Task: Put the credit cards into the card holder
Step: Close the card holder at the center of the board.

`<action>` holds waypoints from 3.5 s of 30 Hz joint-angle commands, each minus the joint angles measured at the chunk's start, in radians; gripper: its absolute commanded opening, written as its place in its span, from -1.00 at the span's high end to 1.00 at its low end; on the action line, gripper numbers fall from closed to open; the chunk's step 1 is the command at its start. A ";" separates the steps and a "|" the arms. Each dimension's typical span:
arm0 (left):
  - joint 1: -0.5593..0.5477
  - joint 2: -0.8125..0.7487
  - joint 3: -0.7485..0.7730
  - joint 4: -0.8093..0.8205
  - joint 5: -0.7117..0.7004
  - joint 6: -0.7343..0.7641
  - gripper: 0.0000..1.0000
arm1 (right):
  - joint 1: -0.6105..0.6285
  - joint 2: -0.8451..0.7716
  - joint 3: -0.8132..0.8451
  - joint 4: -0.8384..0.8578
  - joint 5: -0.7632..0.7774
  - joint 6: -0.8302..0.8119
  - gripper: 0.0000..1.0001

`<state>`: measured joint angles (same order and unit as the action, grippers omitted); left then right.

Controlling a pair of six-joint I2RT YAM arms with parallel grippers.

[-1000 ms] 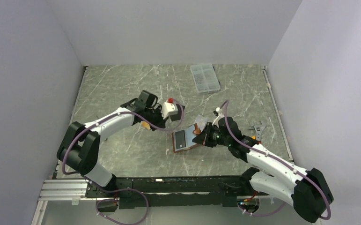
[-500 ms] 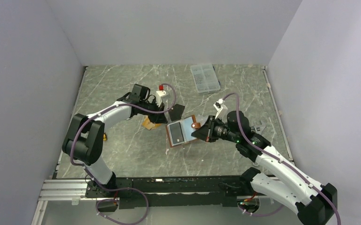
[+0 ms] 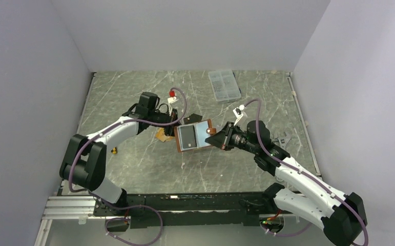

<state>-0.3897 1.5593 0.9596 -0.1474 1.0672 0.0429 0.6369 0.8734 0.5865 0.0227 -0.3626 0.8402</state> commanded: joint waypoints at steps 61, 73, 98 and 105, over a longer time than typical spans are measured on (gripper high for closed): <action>-0.198 0.136 0.064 -0.029 -0.304 -0.086 0.93 | 0.284 0.591 0.146 -0.281 0.741 -0.033 0.03; -0.202 0.214 0.117 -0.107 -0.267 -0.001 0.94 | 0.422 0.639 0.123 -0.139 1.031 -0.075 0.08; -0.172 0.309 0.319 -0.389 -0.225 0.286 0.96 | 0.534 0.388 -0.401 0.621 1.028 -0.370 -0.12; -0.171 0.364 0.396 -0.475 -0.170 0.383 0.93 | 0.520 0.428 -0.426 0.775 0.907 -0.485 -0.20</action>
<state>-0.5602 1.8969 1.2991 -0.5514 0.8230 0.3405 1.1645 1.2850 0.1688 0.6094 0.6235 0.4492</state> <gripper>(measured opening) 0.033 0.597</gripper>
